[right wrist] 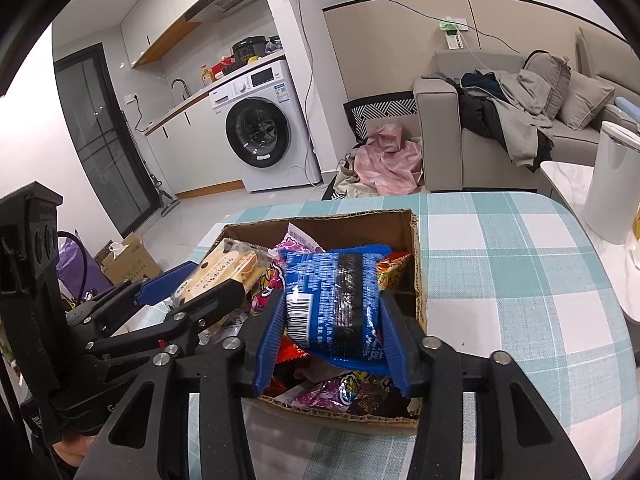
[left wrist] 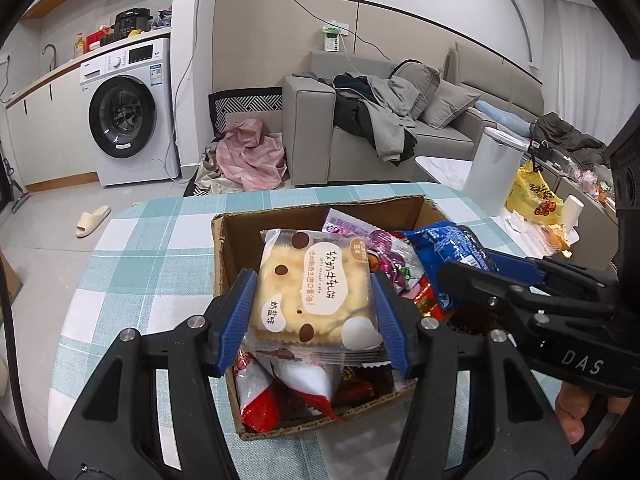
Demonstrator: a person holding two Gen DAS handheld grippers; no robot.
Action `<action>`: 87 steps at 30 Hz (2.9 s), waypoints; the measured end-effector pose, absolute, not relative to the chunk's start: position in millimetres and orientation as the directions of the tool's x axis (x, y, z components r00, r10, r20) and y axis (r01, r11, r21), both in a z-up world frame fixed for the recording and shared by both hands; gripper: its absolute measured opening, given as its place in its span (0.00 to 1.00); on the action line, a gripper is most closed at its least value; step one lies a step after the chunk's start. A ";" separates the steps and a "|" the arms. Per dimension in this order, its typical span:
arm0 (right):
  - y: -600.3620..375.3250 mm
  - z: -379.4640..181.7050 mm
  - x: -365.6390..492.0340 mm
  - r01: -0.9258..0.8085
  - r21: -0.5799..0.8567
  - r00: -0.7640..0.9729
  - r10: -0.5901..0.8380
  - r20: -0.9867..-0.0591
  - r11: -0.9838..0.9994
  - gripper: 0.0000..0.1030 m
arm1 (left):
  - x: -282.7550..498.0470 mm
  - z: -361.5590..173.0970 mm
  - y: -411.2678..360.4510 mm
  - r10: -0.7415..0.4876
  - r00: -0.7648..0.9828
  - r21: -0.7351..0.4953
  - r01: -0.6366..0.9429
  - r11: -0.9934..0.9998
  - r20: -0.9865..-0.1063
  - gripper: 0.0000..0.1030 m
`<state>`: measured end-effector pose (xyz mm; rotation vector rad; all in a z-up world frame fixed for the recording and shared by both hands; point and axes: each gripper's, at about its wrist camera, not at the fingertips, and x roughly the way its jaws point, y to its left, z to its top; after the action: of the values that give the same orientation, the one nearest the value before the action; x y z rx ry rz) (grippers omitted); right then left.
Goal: Organize snacks
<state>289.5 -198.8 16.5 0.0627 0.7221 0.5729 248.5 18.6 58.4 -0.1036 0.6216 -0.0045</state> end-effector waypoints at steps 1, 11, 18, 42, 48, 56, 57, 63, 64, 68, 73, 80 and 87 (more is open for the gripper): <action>-199.4 17.1 288.2 -0.476 0.243 0.608 0.516 -0.604 0.845 0.52 | 246.4 59.4 17.6 -0.036 0.817 -0.098 -0.026 0.995 -0.576 0.54; -213.2 29.0 271.0 -0.515 0.208 0.637 0.533 -0.557 0.832 0.77 | 218.2 71.5 18.7 -0.015 0.848 -0.066 -0.024 0.998 -0.529 0.80; -222.0 38.4 254.6 -0.543 0.200 0.649 0.559 -0.516 0.816 0.99 | 193.6 77.6 25.6 -0.037 0.861 -0.092 -0.012 0.996 -0.508 0.87; -245.5 17.0 192.8 -0.599 0.193 0.673 0.620 -0.404 0.777 1.00 | 110.8 62.8 34.4 -0.004 0.887 -0.089 -0.042 0.995 -0.461 0.99; -253.6 6.5 181.9 -0.596 0.185 0.686 0.615 -0.388 0.782 1.00 | 97.2 55.6 32.7 -0.003 0.895 -0.084 -0.039 0.996 -0.446 0.99; -259.7 -4.5 169.3 -0.590 0.154 0.710 0.600 -0.369 0.793 1.00 | 81.7 46.1 30.8 0.005 0.907 -0.083 -0.044 0.996 -0.421 0.99; -260.0 -5.8 167.5 -0.589 0.148 0.713 0.597 -0.368 0.794 1.00 | 80.2 44.3 30.7 0.006 0.907 -0.083 -0.045 0.996 -0.421 0.99; -263.7 -9.5 161.1 -0.583 0.135 0.727 0.589 -0.353 0.801 1.00 | 77.2 39.1 30.9 0.012 0.907 -0.077 -0.049 0.996 -0.422 0.99; -263.8 -9.8 160.1 -0.582 0.129 0.731 0.586 -0.351 0.803 1.00 | 76.6 37.9 30.9 0.013 0.906 -0.074 -0.049 0.996 -0.422 0.99; -264.2 -11.5 157.3 -0.574 0.118 0.742 0.576 -0.343 0.810 1.00 | 74.1 32.0 30.6 0.019 0.907 -0.070 -0.053 0.996 -0.420 0.99; -263.9 -13.2 157.5 -0.568 0.112 0.749 0.569 -0.340 0.815 1.00 | 72.1 27.6 28.3 0.036 0.913 -0.055 -0.064 0.996 -0.407 0.99; -267.4 -14.8 159.4 -0.562 0.124 0.756 0.569 -0.323 0.818 1.00 | 73.4 25.7 26.2 0.038 0.913 -0.046 -0.062 0.997 -0.406 0.99; -268.2 -15.4 157.6 -0.557 0.121 0.761 0.564 -0.322 0.821 1.00 | 73.3 25.3 25.9 0.036 0.912 -0.047 -0.060 0.997 -0.408 0.99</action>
<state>157.6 -268.2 -15.4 0.0179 0.3557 0.6099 73.3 25.9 25.3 -0.0586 0.4195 0.0494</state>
